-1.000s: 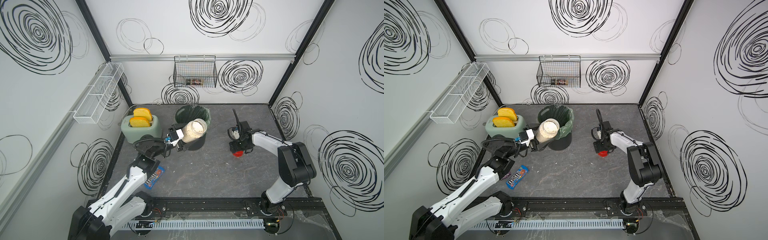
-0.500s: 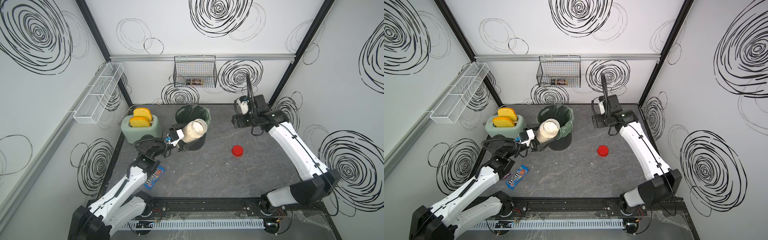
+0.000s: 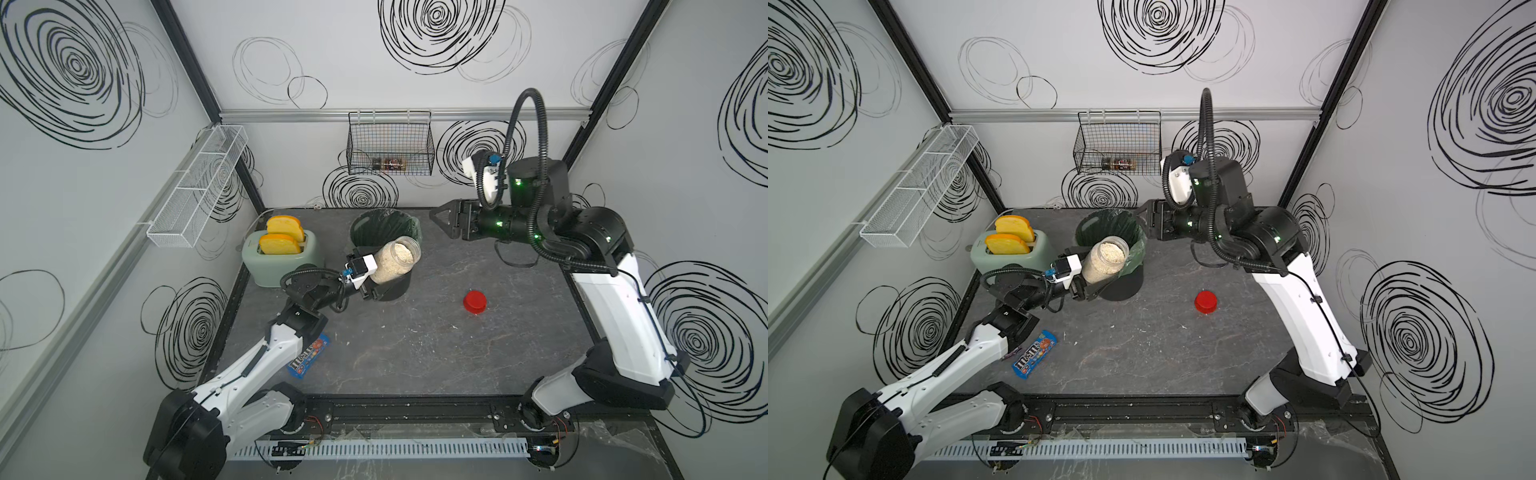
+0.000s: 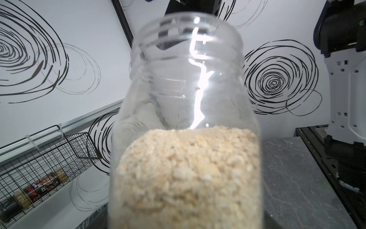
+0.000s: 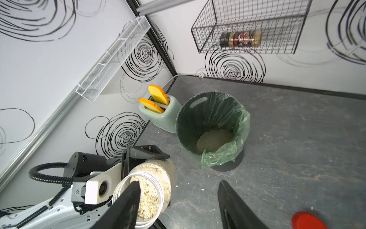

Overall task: Empty expired oatmeal from jars
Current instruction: Pour the expired oatmeal into the trash bin.

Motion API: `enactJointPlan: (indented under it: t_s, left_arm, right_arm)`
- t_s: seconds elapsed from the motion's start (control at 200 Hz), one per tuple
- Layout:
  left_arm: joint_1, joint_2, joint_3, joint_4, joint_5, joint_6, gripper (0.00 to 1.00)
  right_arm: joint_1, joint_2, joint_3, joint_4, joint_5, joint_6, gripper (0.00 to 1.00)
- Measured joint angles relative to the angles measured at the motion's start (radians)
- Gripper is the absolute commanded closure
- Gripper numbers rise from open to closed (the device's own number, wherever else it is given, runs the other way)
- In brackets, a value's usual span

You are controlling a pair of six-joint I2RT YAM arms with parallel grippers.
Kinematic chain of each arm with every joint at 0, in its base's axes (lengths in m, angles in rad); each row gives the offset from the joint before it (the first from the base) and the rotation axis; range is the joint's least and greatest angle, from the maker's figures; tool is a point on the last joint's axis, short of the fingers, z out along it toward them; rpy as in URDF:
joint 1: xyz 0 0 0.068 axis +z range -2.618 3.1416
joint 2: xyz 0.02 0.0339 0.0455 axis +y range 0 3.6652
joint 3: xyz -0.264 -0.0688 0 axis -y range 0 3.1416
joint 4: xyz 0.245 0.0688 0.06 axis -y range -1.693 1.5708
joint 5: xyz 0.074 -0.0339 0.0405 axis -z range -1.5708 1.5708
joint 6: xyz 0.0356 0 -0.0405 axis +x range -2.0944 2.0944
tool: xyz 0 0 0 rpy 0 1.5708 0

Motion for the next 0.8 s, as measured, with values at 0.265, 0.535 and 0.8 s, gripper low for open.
enactJointPlan:
  t_s: [0.265, 0.535, 0.8]
  left_arm:
    - [-0.029, 0.036, 0.012, 0.002, -0.007, 0.011, 1.00]
    - [-0.029, 0.045, 0.014, 0.018, -0.014, 0.010, 1.00]
    - [-0.030, 0.048, 0.015, 0.023, -0.017, 0.010, 0.98]
  right_arm:
    - [0.042, 0.049, -0.018, -0.036, 0.006, 0.035, 0.46]
    - [0.081, 0.042, -0.056, -0.053, 0.015, 0.039, 0.52]
    - [0.087, 0.033, -0.119, -0.058, 0.010, 0.041, 0.71]
